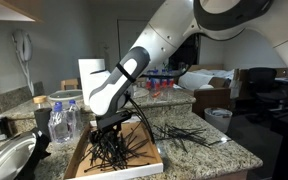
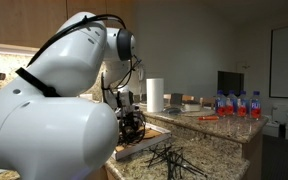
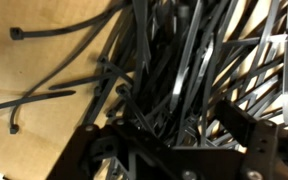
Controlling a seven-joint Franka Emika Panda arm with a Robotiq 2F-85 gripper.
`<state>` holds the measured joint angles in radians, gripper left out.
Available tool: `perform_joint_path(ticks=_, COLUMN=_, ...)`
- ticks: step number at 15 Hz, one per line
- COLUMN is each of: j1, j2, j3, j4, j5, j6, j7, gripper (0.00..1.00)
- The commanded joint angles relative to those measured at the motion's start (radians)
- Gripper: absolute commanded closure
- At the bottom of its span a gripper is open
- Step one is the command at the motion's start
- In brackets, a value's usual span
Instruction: Remove the black objects from the box
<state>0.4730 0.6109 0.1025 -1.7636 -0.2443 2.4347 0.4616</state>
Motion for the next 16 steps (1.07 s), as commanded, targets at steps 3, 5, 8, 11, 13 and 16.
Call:
perform_joint_path(ticks=3, j1=0.012, j2=-0.003, j3=-0.002, j4=0.002, j5=0.014, j6=-0.019, j7=-0.014, gripper=0.58)
perform_joint_path(ticks=5, j1=0.009, j2=-0.001, j3=0.003, j4=0.004, j5=0.019, j6=-0.023, j7=-0.021, gripper=0.7)
perform_joint_path(ticks=8, j1=0.006, j2=-0.003, j3=0.008, j4=0.002, j5=0.026, j6=-0.026, j7=-0.024, gripper=0.88)
perform_joint_path(ticks=11, j1=0.005, j2=-0.004, j3=0.014, j4=0.002, j5=0.03, j6=-0.029, j7=-0.027, gripper=0.94)
perform_joint_path(ticks=13, j1=0.006, j2=-0.009, j3=0.015, j4=0.0, j5=0.028, j6=-0.035, j7=-0.031, gripper=0.91)
perform_joint_path(ticks=16, j1=0.009, j2=-0.04, j3=0.012, j4=-0.014, j5=0.019, j6=-0.052, j7=-0.029, gripper=0.91)
